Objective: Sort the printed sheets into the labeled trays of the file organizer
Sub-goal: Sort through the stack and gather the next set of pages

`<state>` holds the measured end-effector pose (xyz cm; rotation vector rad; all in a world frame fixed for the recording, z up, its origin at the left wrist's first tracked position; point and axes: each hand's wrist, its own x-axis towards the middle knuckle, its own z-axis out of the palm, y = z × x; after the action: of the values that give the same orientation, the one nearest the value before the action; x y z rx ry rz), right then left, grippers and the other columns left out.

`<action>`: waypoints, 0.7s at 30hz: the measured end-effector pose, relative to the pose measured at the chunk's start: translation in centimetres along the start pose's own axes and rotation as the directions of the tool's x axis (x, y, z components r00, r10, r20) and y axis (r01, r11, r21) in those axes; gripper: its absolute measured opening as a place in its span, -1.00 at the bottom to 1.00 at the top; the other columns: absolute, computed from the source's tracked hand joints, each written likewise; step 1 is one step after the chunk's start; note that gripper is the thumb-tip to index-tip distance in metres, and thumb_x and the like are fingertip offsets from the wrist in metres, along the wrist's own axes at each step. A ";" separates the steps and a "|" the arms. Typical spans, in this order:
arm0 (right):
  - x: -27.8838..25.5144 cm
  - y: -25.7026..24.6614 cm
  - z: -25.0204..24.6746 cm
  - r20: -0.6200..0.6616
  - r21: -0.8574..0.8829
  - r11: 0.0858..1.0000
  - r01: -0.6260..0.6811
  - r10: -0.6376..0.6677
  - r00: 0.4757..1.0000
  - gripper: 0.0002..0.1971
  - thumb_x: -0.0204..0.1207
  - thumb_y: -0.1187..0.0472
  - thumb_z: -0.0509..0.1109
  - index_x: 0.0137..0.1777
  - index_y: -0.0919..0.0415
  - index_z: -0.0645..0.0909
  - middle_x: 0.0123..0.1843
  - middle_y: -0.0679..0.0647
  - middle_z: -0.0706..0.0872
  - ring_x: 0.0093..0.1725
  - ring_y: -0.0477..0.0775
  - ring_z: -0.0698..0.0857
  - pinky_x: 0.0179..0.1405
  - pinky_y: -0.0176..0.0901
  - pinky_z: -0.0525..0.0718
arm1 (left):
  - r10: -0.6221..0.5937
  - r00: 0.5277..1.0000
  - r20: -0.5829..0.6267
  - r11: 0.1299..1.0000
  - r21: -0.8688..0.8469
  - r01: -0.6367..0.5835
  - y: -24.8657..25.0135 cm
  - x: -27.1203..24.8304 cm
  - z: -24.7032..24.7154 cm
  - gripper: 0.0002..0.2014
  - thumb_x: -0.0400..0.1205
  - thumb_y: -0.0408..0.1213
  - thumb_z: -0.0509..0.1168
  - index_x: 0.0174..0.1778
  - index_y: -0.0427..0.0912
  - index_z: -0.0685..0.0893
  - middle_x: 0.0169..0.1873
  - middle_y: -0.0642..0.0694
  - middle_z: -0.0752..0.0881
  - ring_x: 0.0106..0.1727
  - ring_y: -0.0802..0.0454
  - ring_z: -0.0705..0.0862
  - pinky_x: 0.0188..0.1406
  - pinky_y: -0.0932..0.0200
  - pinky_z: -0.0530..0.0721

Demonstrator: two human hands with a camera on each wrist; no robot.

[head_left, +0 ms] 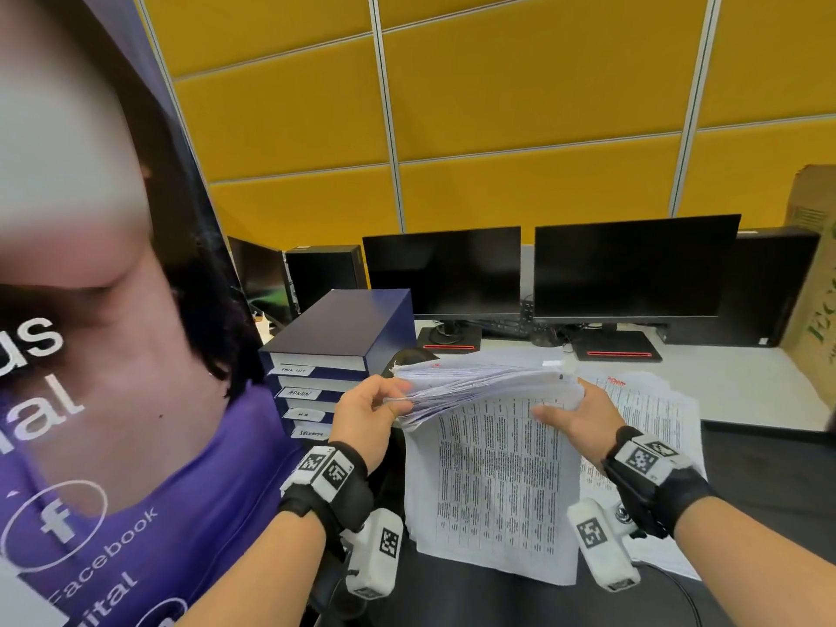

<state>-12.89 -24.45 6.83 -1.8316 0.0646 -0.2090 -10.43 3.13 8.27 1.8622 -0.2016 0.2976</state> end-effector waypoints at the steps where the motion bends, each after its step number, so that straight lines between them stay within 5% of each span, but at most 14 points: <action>1: 0.0 -0.1 0.0 0.013 0.001 1.000 0.007 -0.007 1.000 -0.71 0.41 0.32 0.52 0.11 0.13 0.63 -0.06 0.09 0.78 -0.05 0.08 0.75 0.05 -0.01 0.68 | -0.006 1.000 0.006 1.000 -0.015 0.006 -0.1 0.0 -0.1 -0.76 0.54 -0.56 0.34 -0.31 -0.12 0.65 -0.08 0.04 0.80 0.02 0.07 0.74 0.13 0.14 0.65; 4: -0.1 -0.1 0.0 0.044 0.004 1.000 0.017 -0.017 0.999 -0.70 0.42 0.31 0.50 0.13 0.12 0.61 -0.02 0.09 0.77 -0.01 0.07 0.74 0.07 -0.04 0.67 | -0.024 1.000 -0.010 0.999 -0.049 0.024 -0.9 0.1 -0.4 -0.77 0.58 -0.54 0.31 -0.32 -0.14 0.55 -0.10 0.01 0.83 -0.02 0.06 0.77 0.09 0.07 0.67; 8: 0.0 -0.1 0.3 0.062 -0.004 1.000 0.030 -0.029 0.998 -0.72 0.43 0.30 0.50 0.12 0.10 0.61 -0.02 0.08 0.78 0.02 0.07 0.75 0.11 -0.01 0.66 | -0.077 0.996 -0.054 0.996 -0.052 0.074 -1.8 -0.1 -0.9 -0.71 0.64 -0.45 0.25 -0.35 -0.05 0.45 -0.06 -0.09 0.82 -0.35 0.05 0.62 -0.26 0.00 0.62; 11: 0.0 -0.3 0.5 0.062 -0.010 0.999 0.048 -0.047 0.997 -0.77 0.44 0.31 0.48 0.02 0.01 0.60 -0.05 0.09 0.77 0.00 0.08 0.74 0.10 0.00 0.66 | -0.068 0.990 -0.125 0.997 -0.049 0.062 -1.7 -0.3 -0.9 -0.69 0.60 -0.44 0.30 -0.38 0.04 0.53 -0.05 -0.03 0.77 -0.10 -0.16 0.71 -0.02 -0.23 0.71; 14: 0.0 -0.3 0.4 0.036 0.004 0.999 0.039 -0.040 0.999 -0.78 0.45 0.32 0.47 -0.01 0.01 0.59 -0.05 0.12 0.76 -0.01 0.11 0.73 0.10 0.00 0.65 | 0.019 0.987 -0.160 0.995 0.095 -0.003 -1.1 -0.5 -0.9 -0.76 0.57 -0.38 0.36 -0.35 0.01 0.56 -0.21 -0.09 0.69 -0.12 -0.13 0.68 0.00 -0.09 0.70; 19: 0.2 0.3 0.0 -0.011 -0.005 1.000 0.017 -0.017 1.000 -0.75 0.45 0.27 0.48 0.11 0.11 0.60 -0.02 0.07 0.77 0.01 0.07 0.73 0.14 0.01 0.63 | 0.029 1.000 -0.008 0.992 0.127 -0.028 -0.3 -0.7 -1.0 -0.73 0.56 -0.52 0.33 -0.37 -0.08 0.61 -0.15 0.10 0.78 -0.02 0.08 0.72 0.17 -0.01 0.67; 21: 0.2 0.5 -0.1 -0.028 -0.009 1.000 0.006 -0.006 1.000 -0.74 0.45 0.27 0.48 0.12 0.12 0.60 -0.02 0.10 0.76 0.01 0.11 0.72 0.11 0.00 0.63 | 0.028 0.998 0.058 0.990 0.138 -0.036 -0.5 -0.9 -1.1 -0.61 0.53 -0.57 0.33 -0.43 0.06 0.63 -0.10 0.14 0.79 0.06 0.12 0.72 0.26 0.00 0.63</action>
<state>-12.63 -24.69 6.40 -1.8381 0.0802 -0.2388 -11.28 4.34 7.86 2.0083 -0.2550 0.2878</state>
